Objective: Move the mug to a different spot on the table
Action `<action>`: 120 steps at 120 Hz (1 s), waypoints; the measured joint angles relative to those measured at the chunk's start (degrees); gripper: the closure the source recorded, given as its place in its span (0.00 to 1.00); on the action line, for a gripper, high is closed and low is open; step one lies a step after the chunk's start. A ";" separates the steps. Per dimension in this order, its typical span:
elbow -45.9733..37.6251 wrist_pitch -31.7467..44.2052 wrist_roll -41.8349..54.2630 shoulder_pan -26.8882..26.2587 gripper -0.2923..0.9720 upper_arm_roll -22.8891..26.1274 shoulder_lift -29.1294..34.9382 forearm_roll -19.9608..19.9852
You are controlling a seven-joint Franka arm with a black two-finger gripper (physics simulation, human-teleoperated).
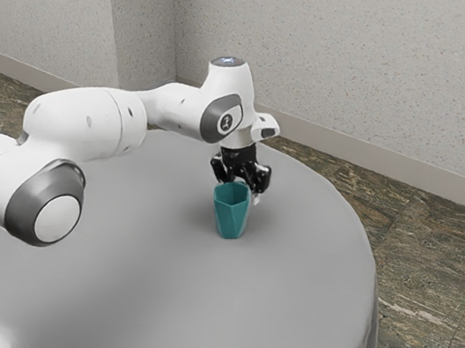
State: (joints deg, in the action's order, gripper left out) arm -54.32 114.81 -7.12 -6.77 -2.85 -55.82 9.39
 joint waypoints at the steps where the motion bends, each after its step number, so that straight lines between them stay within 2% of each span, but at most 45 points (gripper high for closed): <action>1: -0.05 -0.02 -0.04 0.01 0.52 -0.01 0.01 0.13; 29: -0.76 -1.89 -1.04 0.14 0.60 -0.12 1.31 1.49; 40: -1.76 -3.27 -1.30 0.68 0.68 -0.21 2.77 1.56; 70: -6.08 -8.86 -1.88 2.25 0.71 -0.14 8.92 1.97; 102: -17.15 -17.76 -2.24 6.58 0.71 -0.37 16.51 10.24; 120: -18.31 -20.60 -2.84 5.38 0.76 -5.90 16.67 11.08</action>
State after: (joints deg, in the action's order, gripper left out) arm -72.63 94.21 -9.96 -1.39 -8.75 -39.15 20.46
